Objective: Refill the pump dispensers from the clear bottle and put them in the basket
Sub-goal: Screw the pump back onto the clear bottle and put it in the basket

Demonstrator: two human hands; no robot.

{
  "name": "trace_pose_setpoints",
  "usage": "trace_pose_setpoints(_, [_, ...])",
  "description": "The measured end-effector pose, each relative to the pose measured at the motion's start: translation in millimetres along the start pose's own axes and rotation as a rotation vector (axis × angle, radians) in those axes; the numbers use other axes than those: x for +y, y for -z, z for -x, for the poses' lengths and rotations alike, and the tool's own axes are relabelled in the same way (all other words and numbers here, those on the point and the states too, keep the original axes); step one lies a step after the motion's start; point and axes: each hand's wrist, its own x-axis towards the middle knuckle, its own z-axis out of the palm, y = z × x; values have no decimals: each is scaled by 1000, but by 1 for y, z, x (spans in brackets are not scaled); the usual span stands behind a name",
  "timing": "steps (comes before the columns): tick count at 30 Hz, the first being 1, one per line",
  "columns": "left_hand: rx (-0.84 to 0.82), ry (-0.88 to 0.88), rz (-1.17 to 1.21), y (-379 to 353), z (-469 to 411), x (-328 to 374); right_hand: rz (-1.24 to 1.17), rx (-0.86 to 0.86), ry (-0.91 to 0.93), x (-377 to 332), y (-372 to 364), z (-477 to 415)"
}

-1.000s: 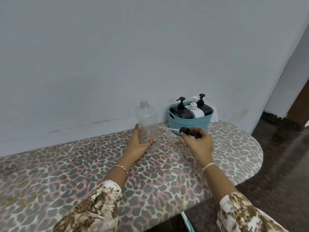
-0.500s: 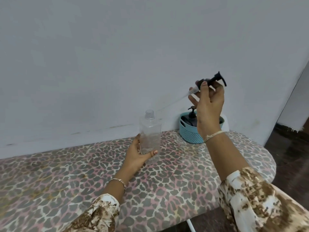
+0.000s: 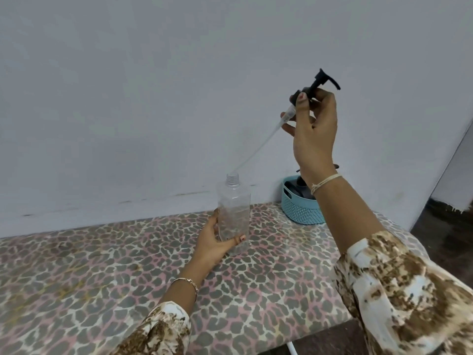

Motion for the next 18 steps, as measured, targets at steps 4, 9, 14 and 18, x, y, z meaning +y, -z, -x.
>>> trace_pose_setpoints(4, [-2, 13, 2, 0, 0, 1, 20, -21, 17, -1, -1, -2])
trace_pose_setpoints(9, [-9, 20, -6, 0, 1, 2, 39, -61, 28, 1, -4, -1])
trace_pose_setpoints(14, [-13, 18, -26, 0, 3, 5, 55, -132, -11, 6, -11, 0])
trace_pose_setpoints(18, [-18, 16, -52, -1, 4, 8, 80, -220, -36, 11, -19, 0])
